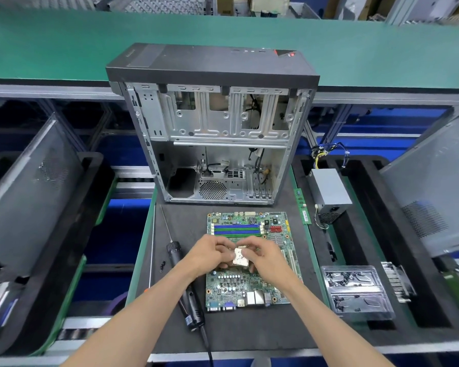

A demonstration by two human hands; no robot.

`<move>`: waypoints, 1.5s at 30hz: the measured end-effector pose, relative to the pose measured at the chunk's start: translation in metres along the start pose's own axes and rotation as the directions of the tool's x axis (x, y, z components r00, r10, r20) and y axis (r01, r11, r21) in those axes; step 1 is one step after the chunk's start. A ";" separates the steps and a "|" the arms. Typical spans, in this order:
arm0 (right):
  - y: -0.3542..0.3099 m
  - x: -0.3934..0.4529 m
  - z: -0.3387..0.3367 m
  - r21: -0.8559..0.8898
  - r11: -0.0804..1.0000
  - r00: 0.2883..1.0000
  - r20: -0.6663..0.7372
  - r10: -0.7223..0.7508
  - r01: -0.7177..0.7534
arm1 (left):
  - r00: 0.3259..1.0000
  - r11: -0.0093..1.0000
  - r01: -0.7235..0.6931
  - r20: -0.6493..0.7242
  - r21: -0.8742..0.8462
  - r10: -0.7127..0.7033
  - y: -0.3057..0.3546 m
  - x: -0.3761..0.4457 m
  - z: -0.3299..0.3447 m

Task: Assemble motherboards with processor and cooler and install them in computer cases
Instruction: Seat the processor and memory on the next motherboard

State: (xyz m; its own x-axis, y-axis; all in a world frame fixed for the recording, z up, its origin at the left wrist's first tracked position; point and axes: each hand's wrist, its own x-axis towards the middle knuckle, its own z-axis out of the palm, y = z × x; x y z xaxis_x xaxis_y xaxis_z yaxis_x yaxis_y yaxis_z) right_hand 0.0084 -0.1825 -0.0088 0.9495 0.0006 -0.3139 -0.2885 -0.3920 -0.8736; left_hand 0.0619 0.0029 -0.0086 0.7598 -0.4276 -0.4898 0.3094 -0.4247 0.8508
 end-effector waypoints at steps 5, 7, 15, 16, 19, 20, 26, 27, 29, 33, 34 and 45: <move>0.003 0.002 0.001 0.057 0.995 0.996 -0.003 0.085 -0.084 | 0.991 0.954 -0.125 -0.005 0.273 0.131 -0.007 -0.002 0.002; 0.002 0.000 0.001 0.083 0.992 0.995 -0.008 0.096 -0.095 | 0.973 0.863 -0.213 0.020 0.458 0.229 -0.009 -0.001 0.004; 0.003 0.000 -0.001 0.124 0.987 0.993 -0.055 0.108 -0.101 | 0.926 0.702 -0.277 -0.012 0.656 0.377 -0.013 0.005 0.009; 0.006 0.000 -0.003 0.096 0.991 0.988 -0.112 0.106 -0.095 | 0.929 0.705 -0.256 -0.035 0.661 0.369 -0.015 0.006 0.007; 0.019 -0.002 -0.011 -0.122 0.991 0.958 -0.285 0.009 -0.046 | 0.930 0.702 -0.210 -0.084 0.681 0.359 -0.019 0.010 0.007; 0.023 -0.003 -0.013 -0.171 0.985 0.953 -0.300 -0.036 -0.017 | 0.929 0.703 -0.208 -0.088 0.680 0.360 -0.019 0.011 0.009; 0.040 -0.006 -0.011 -0.308 0.947 0.946 -0.269 -0.183 0.095 | 0.927 0.680 -0.197 -0.091 0.706 0.363 -0.022 0.017 0.022; 0.042 -0.006 -0.010 -0.327 0.938 0.943 -0.263 -0.206 0.113 | 0.929 0.682 -0.190 -0.095 0.707 0.358 -0.023 0.018 0.022; 0.044 -0.006 -0.009 -0.346 0.929 0.940 -0.251 -0.230 0.135 | 0.932 0.691 -0.179 -0.104 0.700 0.347 -0.022 0.020 0.022; 0.045 -0.005 -0.010 -0.352 0.924 0.937 -0.247 -0.246 0.150 | 0.939 0.675 -0.165 -0.095 0.719 0.331 -0.019 0.023 0.022; 0.045 -0.005 -0.010 -0.353 0.923 0.938 -0.245 -0.246 0.150 | 0.942 0.674 -0.159 -0.093 0.722 0.322 -0.019 0.023 0.023; 0.044 -0.007 -0.011 -0.328 0.932 0.945 -0.229 -0.235 0.152 | 0.956 0.669 -0.146 -0.069 0.729 0.284 -0.023 0.025 0.024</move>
State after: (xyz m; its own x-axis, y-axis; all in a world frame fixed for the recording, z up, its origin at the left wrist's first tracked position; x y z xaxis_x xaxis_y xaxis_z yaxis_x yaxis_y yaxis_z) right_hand -0.0095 -0.2099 -0.0415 0.9930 -0.1178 -0.0066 -0.0841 -0.6674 -0.7399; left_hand 0.0599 -0.0170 -0.0452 0.8541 -0.4743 -0.2136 -0.3205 -0.8033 0.5020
